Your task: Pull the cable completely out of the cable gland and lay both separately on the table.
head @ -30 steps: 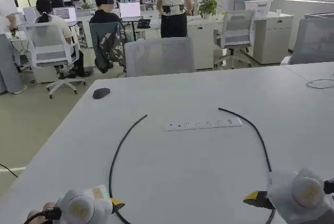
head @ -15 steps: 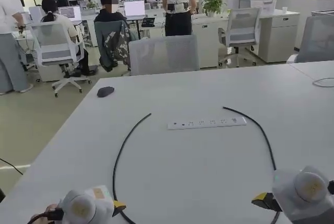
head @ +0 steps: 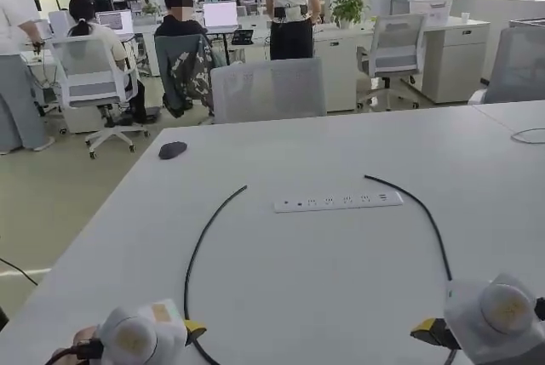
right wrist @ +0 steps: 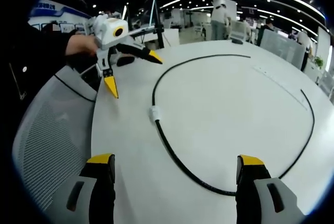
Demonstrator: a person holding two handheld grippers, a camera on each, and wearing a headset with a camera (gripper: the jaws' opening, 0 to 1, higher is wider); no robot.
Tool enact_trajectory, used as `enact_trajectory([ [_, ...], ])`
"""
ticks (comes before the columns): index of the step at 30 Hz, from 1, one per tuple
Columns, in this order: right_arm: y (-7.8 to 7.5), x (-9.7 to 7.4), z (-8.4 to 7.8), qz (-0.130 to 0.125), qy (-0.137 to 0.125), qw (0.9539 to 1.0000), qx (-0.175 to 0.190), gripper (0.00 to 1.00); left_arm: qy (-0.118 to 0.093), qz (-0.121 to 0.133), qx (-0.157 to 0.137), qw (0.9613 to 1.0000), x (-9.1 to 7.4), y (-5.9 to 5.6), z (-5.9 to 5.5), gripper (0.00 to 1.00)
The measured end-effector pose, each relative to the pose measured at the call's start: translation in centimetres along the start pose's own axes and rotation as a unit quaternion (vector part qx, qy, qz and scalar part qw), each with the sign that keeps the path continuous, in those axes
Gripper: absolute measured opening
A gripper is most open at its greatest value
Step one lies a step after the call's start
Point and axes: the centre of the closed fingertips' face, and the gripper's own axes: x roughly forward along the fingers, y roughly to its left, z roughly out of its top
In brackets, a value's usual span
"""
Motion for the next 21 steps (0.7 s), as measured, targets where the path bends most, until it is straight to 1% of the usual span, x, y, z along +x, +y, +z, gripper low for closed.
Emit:
enact_trajectory([
  [3,0.1,0.0,0.1,0.001,-0.001,1.0,-0.001,0.98,0.004,0.0,0.001,1.0,0.1,-0.1,-0.3,0.99],
  [8,0.1,0.0,0.1,0.002,-0.001,1.0,-0.002,0.99,0.003,-0.003,0.0,1.0,0.0,-0.2,-0.2,0.99],
  [11,0.1,0.1,0.2,0.001,-0.001,1.0,-0.005,0.99,0.002,-0.002,0.001,1.0,0.0,-0.1,-0.2,0.99],
  [13,0.1,0.1,0.1,0.002,0.0,1.0,-0.005,0.99,-0.002,0.001,0.002,1.0,-0.1,0.0,-0.1,0.99],
  [14,0.2,0.1,0.1,0.003,0.0,1.0,-0.005,0.99,-0.009,0.001,0.001,1.0,-0.1,0.0,0.2,0.99],
  [16,0.2,0.1,0.1,0.003,0.001,1.0,-0.005,0.99,-0.025,-0.006,-0.01,0.9996,-0.1,-0.2,0.9,0.99],
  [17,0.2,0.1,0.1,0.003,0.001,1.0,-0.006,0.99,-0.029,-0.006,-0.005,0.9996,-0.1,-0.2,1.1,0.99],
  [21,0.1,0.1,0.2,0.002,0.001,1.0,-0.009,0.99,-0.023,-0.01,-0.002,0.9997,0.0,-0.3,1.1,0.99],
])
